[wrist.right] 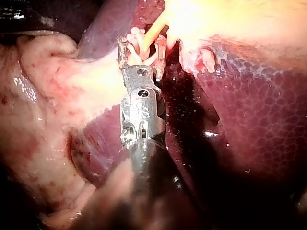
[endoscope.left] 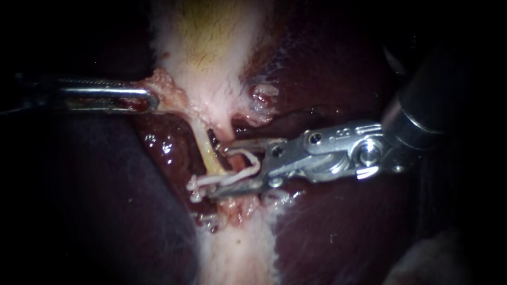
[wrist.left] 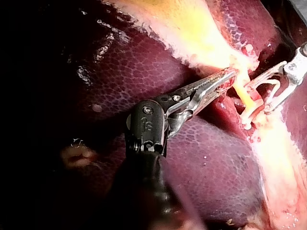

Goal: Clipping third clip left tube

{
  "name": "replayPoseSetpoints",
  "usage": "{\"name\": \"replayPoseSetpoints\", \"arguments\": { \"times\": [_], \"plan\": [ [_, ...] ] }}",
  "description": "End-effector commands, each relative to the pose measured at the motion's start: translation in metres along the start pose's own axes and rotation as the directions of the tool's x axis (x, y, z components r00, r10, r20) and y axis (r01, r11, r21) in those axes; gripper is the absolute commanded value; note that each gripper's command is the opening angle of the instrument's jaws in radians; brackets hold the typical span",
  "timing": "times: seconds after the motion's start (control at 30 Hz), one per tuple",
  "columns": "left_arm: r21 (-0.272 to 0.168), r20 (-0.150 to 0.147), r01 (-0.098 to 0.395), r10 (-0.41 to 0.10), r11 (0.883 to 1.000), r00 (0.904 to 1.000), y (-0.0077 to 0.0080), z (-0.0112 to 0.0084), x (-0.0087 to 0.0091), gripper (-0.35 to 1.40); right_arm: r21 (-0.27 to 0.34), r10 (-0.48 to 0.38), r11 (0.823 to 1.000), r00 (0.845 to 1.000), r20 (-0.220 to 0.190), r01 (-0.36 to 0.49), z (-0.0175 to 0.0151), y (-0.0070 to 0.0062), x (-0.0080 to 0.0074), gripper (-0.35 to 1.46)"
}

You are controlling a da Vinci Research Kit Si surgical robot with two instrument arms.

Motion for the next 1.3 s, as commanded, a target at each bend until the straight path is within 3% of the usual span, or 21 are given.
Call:
{"name": "replayPoseSetpoints", "arguments": {
  "times": [0.03,0.33,0.5,0.7,1.03,1.3],
  "plan": [
    [0.000,0.000,0.000,0.000,1.000,1.0000,0.0000,0.0000,0.0000,-0.35,-0.002,0.002,1.000,1.000,-0.001,-0.002,0.0001,0.0003,-0.0001,0.50],
    [0.001,0.000,0.000,0.000,1.000,1.0000,0.0002,0.0001,0.0000,-0.35,-0.001,0.010,1.000,1.000,-0.019,-0.010,0.0015,0.0024,-0.0002,0.50],
    [0.001,0.000,0.000,0.000,1.000,1.0000,0.0002,0.0001,0.0000,-0.35,0.084,0.048,0.996,0.997,-0.066,-0.042,0.0029,0.0029,0.0006,0.50],
    [0.001,0.000,-0.001,0.001,1.000,1.0000,0.0001,0.0000,0.0000,-0.35,0.131,0.068,0.990,0.992,-0.102,-0.054,0.0045,0.0033,0.0015,0.49],
    [-0.001,0.000,-0.001,0.001,1.000,1.0000,-0.0003,-0.0001,-0.0001,-0.35,0.209,0.134,0.974,0.973,-0.188,-0.093,0.0047,0.0029,0.0021,0.49],
    [-0.002,0.001,0.000,0.000,1.000,1.0000,-0.0008,-0.0003,-0.0001,-0.35,0.268,0.159,0.959,0.956,-0.246,-0.091,0.0040,0.0018,0.0035,0.50]
  ]
}}
